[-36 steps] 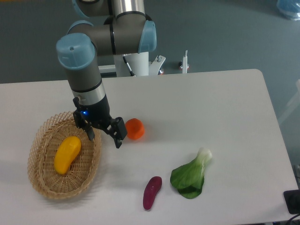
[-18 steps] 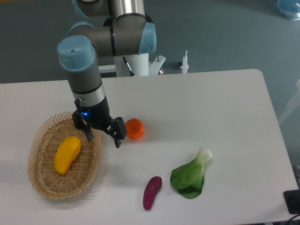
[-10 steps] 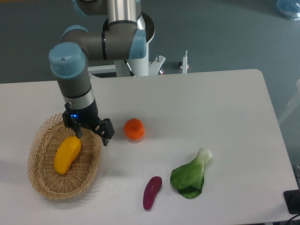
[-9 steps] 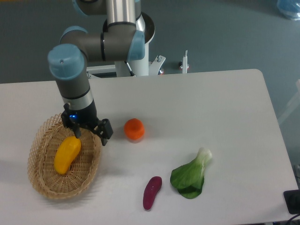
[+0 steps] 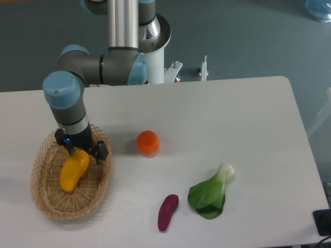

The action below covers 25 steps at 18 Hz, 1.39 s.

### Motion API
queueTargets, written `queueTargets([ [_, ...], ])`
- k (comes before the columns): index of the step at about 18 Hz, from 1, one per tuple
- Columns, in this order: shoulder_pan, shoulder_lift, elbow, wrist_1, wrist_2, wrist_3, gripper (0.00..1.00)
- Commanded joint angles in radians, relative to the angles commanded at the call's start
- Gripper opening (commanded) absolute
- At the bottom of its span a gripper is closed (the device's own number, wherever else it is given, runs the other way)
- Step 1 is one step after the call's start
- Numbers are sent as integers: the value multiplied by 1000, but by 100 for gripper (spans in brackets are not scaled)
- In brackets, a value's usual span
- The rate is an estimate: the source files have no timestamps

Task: Pick up the mango from the basket
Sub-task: 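Move the gripper over the yellow mango and lower it into the basket, then close the gripper on the yellow mango's end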

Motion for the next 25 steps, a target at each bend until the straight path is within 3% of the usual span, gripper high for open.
queueTargets([
  [15,-46,-64,18,44,-3,-8,98],
  [17,-46,-64,18,45,-3,-11,84],
  [19,-46,-64,18,45,-3,-9,56],
  [20,-46,-63,20,45,-2,-8,49],
  [25,-45,-49,40,45,-3,-6,43],
])
